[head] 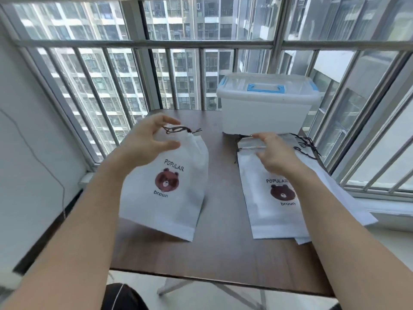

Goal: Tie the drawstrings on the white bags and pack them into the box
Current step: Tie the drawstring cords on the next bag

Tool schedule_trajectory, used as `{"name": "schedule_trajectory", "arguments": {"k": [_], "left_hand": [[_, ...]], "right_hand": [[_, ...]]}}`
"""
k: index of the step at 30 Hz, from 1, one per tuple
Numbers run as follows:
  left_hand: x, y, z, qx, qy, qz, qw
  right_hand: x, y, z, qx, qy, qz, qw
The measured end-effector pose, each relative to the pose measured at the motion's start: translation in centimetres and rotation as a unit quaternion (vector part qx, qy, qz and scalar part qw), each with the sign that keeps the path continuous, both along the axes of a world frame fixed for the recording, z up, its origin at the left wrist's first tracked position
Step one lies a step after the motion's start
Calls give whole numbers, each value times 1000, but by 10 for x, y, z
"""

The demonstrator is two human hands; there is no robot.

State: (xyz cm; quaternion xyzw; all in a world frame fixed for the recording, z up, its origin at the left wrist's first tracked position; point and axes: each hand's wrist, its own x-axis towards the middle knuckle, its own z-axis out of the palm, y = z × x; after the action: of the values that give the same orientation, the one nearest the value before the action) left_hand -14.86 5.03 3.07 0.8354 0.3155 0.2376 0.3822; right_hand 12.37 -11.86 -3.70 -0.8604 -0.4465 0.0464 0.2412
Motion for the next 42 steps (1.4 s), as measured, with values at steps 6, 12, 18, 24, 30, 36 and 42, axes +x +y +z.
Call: {"name": "schedule_trajectory", "arguments": {"k": [6, 12, 18, 24, 30, 36, 42], "left_hand": [[-30, 39, -47, -69, 24, 69, 995], [-1, 35, -103, 46, -34, 204, 977], [33, 27, -86, 114, -59, 249, 960], [73, -42, -41, -124, -123, -58, 983], [91, -43, -73, -228, -193, -50, 953], [77, -24, -90, -295, -220, -15, 930], [83, -26, -90, -330, -251, 30, 909]], "right_hand": [[7, 15, 0, -139, -26, 10, 990], [-1, 17, 17, -66, 23, -6, 998], [-30, -5, 62, -65, 163, 110, 978], [-38, -6, 44, 95, 249, 123, 956], [-11, -9, 3, 183, 300, 48, 935], [22, -29, -12, 179, 276, -2, 944], [14, -27, -15, 166, 386, 13, 907]]}}
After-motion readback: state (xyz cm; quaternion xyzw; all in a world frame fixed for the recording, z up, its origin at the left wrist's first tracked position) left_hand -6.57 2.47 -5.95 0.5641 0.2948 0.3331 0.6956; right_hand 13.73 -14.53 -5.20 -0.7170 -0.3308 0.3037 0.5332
